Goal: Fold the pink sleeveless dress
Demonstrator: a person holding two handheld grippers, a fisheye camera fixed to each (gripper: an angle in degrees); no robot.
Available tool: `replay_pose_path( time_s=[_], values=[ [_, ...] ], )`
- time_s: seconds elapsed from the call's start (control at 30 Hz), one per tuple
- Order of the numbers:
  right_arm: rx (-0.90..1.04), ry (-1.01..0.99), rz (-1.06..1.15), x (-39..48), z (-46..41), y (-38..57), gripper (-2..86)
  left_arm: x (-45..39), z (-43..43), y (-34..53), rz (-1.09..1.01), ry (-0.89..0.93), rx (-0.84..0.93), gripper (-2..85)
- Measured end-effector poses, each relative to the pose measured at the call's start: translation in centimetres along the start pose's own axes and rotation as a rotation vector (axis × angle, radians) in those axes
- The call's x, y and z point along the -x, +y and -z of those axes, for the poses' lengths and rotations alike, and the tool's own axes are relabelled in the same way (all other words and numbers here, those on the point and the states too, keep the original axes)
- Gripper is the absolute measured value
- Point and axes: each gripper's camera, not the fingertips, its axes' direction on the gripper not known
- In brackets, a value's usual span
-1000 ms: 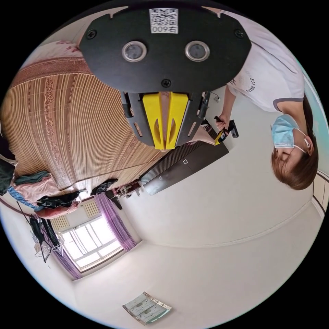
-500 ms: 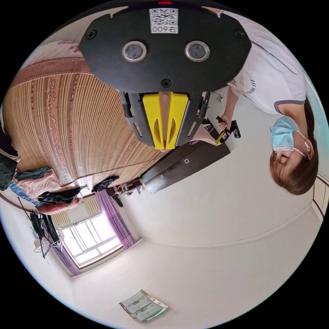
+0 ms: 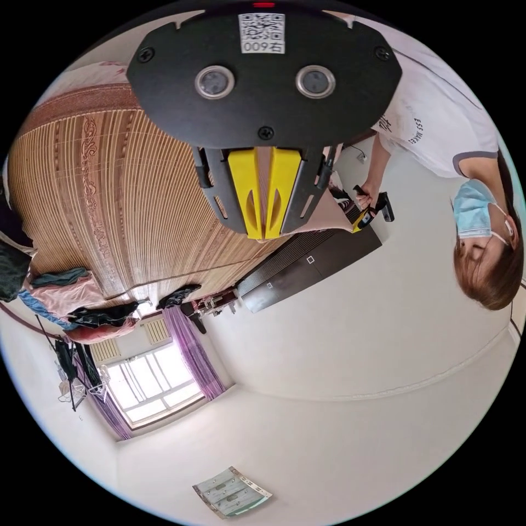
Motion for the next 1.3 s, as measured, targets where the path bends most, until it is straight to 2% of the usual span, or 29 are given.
replay_pose_path(
  time_s=[0.17,0.5,0.67,0.87,0.97,1.03,1.13,1.2,1.3],
  values=[
    [-0.041,0.019,0.048,2.1,0.0,0.8,-0.9,-1.3,-0.3,0.6,-0.053,-0.057,-0.029,2.0],
    [-0.209,0.070,0.195,10.2,6.4,2.2,-0.9,-6.2,6.8,0.0,-0.127,-0.068,-0.193,1.9],
    [-0.104,0.181,0.254,8.7,2.1,-1.5,-0.9,-6.9,4.0,-2.9,-0.210,-0.102,-0.152,1.9],
    [0.197,0.226,0.049,-6.5,-12.1,-5.3,-0.9,2.3,-10.3,-3.9,-0.137,-0.165,0.098,2.1],
    [0.396,0.302,-0.095,-17.5,-21.6,-4.5,-0.9,9.8,-21.3,-1.6,-0.101,-0.220,0.326,2.2],
    [0.538,0.343,-0.232,-26.1,-28.7,-2.7,-0.9,17.3,-31.2,2.0,-0.005,-0.226,0.544,2.2],
    [0.629,0.391,-0.266,-31.3,-34.3,-1.2,-0.9,23.3,-40.9,6.8,0.032,-0.285,0.789,2.1],
    [0.666,0.406,-0.255,-32.9,-36.0,-1.2,-0.9,25.0,-43.8,7.8,0.009,-0.328,0.825,2.1],
    [0.643,0.351,-0.295,-35.2,-36.4,-1.8,-0.9,28.3,-46.6,8.0,0.094,-0.301,0.849,2.2]
  ],
)
